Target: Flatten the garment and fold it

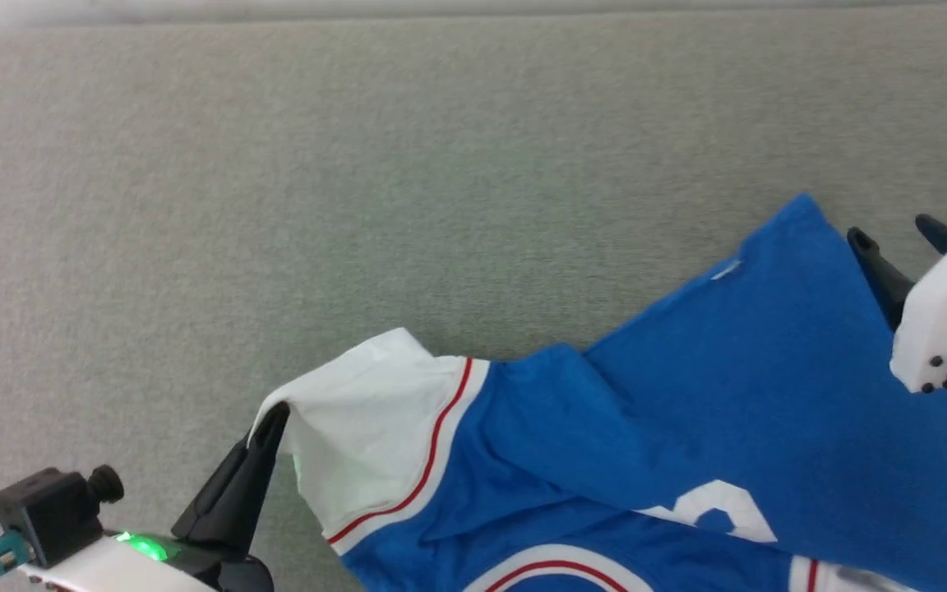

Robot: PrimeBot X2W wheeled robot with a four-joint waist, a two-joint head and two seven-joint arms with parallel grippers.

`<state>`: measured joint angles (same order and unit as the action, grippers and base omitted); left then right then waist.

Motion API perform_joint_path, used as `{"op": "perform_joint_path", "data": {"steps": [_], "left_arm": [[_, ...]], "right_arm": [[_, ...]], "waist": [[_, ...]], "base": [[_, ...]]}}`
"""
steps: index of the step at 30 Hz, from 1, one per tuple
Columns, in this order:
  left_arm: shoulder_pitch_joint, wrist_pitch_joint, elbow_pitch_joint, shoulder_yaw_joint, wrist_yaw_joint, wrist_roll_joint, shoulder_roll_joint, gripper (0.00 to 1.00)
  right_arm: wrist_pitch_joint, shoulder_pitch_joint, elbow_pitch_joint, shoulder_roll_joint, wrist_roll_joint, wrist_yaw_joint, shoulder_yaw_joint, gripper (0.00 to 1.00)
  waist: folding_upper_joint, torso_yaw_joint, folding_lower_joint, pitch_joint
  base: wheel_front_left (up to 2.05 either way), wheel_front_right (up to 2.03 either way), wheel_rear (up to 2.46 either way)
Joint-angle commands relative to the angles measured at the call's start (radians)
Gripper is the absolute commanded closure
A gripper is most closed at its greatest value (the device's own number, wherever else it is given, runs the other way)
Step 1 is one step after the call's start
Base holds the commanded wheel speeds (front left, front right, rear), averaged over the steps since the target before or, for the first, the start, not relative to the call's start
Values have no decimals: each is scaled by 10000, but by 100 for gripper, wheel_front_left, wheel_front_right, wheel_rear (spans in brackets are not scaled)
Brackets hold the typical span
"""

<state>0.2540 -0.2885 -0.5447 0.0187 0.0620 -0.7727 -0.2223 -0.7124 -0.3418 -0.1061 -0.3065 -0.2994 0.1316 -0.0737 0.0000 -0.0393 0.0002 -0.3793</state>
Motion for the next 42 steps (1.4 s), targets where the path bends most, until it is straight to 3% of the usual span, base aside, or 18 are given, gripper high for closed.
{"op": "perform_joint_path", "data": {"steps": [1,11,12,13,14,20,27,35,42], "left_arm": [[-199,79,44,39,78,47,30,100],[-513,341,346,207,185,0,148,100],[-523,357,368,218,191,-5,154,100],[-530,371,389,223,196,-7,155,100],[-534,382,406,222,198,-7,152,100],[-591,396,431,189,197,-8,102,100],[-1482,866,596,-183,81,359,59,100],[-3940,1784,1557,-384,-484,1428,287,100],[-7497,1793,2879,-298,-724,2588,-364,100]], "right_arm": [[20,-271,302,-144,58,-9,123,0],[-22,-829,1828,-625,64,-9,483,0],[-72,-837,1894,-657,21,-9,563,7],[-146,-834,1944,-699,-15,-9,662,59],[-254,-823,1987,-721,-64,-9,745,100],[-668,-832,1866,-834,-276,-9,1085,100],[531,-1050,1361,-344,-382,-9,513,100],[2166,-1480,221,587,-467,-9,-84,100],[2962,-3075,287,756,-241,-9,56,100]], "waist": [[0,-593,-2,-577],[0,-1097,-2,-1030],[0,-1113,-2,-1041],[0,-1120,-2,-1043],[0,-1118,-2,-1041],[0,-999,-2,-884],[0,-614,-2,-149],[0,27,-2,1100],[0,566,-2,1961]], "base": [[0,0,0],[0,0,0],[0,0,0],[0,0,0],[0,0,0],[0,0,0],[0,0,0],[0,0,0],[0,0,0]]}}
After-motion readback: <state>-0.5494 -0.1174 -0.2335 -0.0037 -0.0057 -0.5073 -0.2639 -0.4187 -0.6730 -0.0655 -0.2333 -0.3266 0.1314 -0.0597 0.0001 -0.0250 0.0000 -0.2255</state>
